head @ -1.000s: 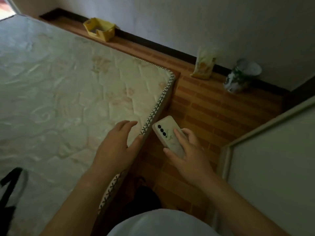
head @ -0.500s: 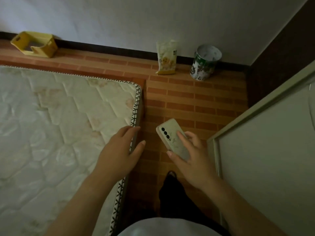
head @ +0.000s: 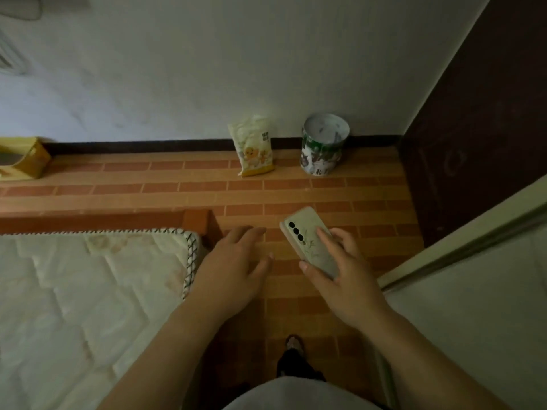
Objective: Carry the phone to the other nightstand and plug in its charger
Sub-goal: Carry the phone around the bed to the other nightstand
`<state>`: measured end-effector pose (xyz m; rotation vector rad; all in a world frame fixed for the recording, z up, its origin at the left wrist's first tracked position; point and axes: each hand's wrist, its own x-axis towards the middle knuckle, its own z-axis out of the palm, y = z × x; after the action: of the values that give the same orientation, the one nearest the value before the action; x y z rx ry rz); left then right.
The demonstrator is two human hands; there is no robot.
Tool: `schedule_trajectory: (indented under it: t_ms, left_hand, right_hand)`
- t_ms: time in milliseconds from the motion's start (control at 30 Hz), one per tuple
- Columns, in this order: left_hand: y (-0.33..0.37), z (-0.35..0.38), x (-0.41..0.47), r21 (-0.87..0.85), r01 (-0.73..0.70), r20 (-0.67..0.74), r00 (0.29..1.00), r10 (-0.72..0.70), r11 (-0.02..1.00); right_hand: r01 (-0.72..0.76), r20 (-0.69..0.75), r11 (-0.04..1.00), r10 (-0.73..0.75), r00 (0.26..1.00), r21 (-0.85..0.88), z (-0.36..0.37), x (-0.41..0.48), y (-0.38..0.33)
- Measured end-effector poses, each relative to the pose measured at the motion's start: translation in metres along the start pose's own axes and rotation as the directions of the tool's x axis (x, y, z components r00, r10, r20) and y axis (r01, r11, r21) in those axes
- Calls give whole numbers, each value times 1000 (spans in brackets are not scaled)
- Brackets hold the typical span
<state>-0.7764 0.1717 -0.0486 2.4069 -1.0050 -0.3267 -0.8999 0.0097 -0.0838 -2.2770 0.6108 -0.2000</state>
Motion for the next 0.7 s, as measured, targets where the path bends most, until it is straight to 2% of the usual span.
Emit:
schedule_trajectory:
  t_ms: [233, 500, 700]
  left_hand:
    - [4, -15, 112, -16, 4, 20, 1000, -4, 1000]
    - [-74, -55, 254, -57, 63, -72, 995, -67, 996]
    - [-124, -114, 369, -19, 44, -112, 993, -46, 999]
  right_hand:
    - [-19, -41, 999, 21, 999, 39, -29, 112, 14]
    - [87, 9, 996, -87, 996, -8, -1, 280, -14]
    - [92, 48, 995, -93, 994, 27, 13, 416, -57]
